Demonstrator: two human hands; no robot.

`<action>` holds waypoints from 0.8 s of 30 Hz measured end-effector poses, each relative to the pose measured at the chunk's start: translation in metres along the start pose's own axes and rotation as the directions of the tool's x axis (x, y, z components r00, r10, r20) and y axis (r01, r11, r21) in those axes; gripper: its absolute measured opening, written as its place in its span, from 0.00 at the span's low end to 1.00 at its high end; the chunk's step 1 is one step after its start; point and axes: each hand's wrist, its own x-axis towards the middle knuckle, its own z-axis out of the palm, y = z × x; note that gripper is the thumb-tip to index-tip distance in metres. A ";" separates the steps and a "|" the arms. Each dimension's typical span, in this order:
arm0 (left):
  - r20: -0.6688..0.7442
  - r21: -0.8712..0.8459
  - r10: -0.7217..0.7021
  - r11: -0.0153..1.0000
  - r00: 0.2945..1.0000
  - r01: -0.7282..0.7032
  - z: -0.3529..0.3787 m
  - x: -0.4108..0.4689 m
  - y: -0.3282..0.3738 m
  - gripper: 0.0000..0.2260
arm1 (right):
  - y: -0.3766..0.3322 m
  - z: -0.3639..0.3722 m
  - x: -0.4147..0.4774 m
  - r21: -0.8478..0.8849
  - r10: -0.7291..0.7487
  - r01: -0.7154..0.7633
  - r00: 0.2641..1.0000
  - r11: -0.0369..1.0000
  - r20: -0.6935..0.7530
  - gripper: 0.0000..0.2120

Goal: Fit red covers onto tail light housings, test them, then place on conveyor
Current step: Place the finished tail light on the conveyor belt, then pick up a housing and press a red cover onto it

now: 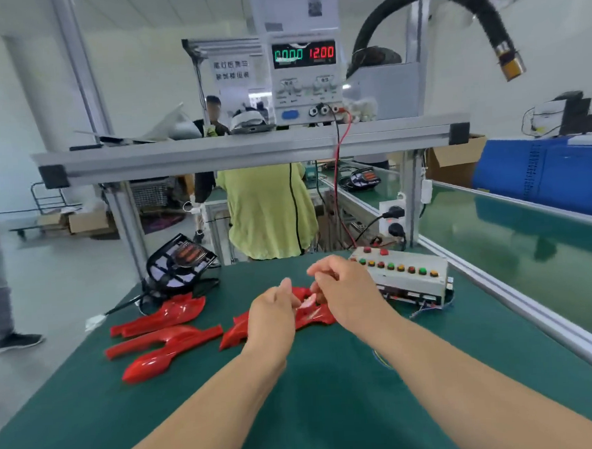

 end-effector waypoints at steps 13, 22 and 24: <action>-0.171 0.042 -0.104 0.993 0.980 0.112 -0.074 0.045 -0.046 0.07 | 0.030 0.081 0.001 0.201 0.201 -0.193 0.979 0.960 -0.018 0.10; -0.411 0.143 -0.085 0.977 0.908 0.156 -0.135 0.128 -0.055 0.09 | 0.036 0.085 0.000 0.262 0.196 -0.188 0.981 0.947 -0.004 0.11; -0.467 0.227 -0.058 0.957 0.882 0.183 -0.144 0.145 -0.053 0.13 | 0.034 0.084 -0.001 0.256 0.180 -0.177 0.984 0.950 0.010 0.11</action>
